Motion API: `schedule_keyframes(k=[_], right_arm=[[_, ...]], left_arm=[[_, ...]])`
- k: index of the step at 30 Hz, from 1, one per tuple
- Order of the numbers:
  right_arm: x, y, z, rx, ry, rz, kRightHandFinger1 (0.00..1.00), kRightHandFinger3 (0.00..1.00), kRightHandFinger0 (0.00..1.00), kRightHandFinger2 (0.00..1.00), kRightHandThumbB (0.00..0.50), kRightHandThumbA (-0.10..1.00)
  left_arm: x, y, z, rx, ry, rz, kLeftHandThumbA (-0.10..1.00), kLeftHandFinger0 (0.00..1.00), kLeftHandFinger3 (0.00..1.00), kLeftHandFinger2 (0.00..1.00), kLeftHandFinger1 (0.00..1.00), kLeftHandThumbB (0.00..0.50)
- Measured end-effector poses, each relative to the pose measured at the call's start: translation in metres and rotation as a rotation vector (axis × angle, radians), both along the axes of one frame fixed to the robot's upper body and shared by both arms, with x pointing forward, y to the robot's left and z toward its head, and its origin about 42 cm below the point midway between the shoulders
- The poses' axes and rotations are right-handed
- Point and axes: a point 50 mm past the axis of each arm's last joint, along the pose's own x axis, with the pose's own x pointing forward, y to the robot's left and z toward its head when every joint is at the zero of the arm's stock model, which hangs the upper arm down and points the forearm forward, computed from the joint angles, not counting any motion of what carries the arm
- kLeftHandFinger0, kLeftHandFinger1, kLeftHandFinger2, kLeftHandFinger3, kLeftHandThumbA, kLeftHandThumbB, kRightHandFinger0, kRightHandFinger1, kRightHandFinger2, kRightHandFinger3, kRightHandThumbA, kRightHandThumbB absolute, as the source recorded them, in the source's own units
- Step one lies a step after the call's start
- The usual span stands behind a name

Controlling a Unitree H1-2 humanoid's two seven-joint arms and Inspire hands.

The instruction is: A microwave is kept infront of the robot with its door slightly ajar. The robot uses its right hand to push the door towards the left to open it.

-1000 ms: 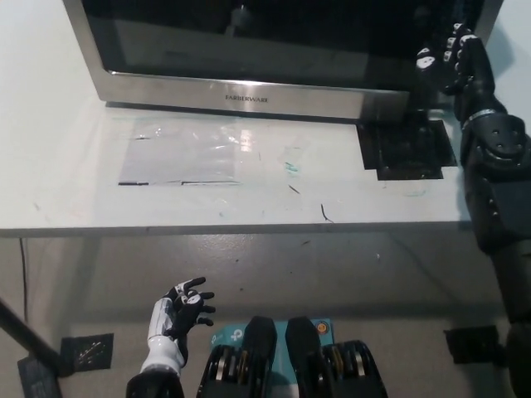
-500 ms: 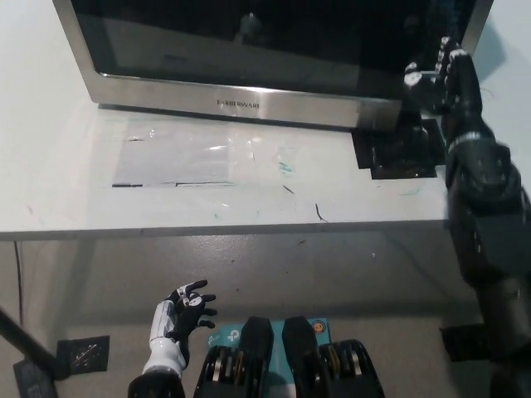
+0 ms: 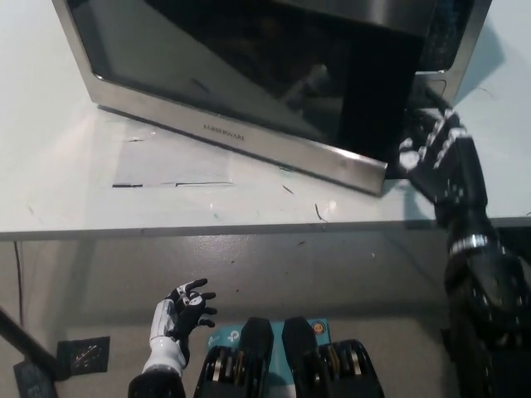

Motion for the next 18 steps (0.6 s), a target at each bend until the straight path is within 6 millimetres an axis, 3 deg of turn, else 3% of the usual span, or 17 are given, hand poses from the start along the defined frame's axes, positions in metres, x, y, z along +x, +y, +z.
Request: schedule_keyframes(k=[4, 7, 12, 15, 18], right_arm=[[-0.027, 0.007, -0.006, 0.027, 0.006, 0.050, 0.79, 0.94, 0.64, 0.85, 0.175, 0.36], [-0.040, 0.010, -0.010, 0.036, 0.011, 0.083, 0.79, 0.94, 0.62, 0.84, 0.196, 0.38], [-0.061, 0.020, -0.015, 0.066, 0.017, 0.129, 0.73, 0.89, 0.58, 0.79, 0.134, 0.35], [-0.075, 0.028, -0.020, 0.076, 0.027, 0.152, 0.73, 0.88, 0.56, 0.78, 0.151, 0.38], [-0.086, 0.038, -0.026, 0.093, 0.036, 0.183, 0.74, 0.88, 0.56, 0.78, 0.134, 0.38]], left_arm=[[0.000, -0.001, 0.000, 0.003, 0.000, -0.002, 0.05, 0.32, 0.54, 0.43, 0.36, 0.000], [0.000, -0.001, 0.000, 0.003, 0.000, -0.002, 0.05, 0.33, 0.53, 0.42, 0.36, 0.000], [0.001, -0.001, 0.000, 0.004, -0.001, -0.004, 0.05, 0.28, 0.54, 0.42, 0.33, 0.000], [0.001, -0.001, 0.000, 0.004, -0.001, -0.004, 0.05, 0.31, 0.54, 0.42, 0.35, 0.000], [0.001, -0.001, 0.000, 0.005, -0.001, -0.006, 0.05, 0.32, 0.55, 0.45, 0.36, 0.000]])
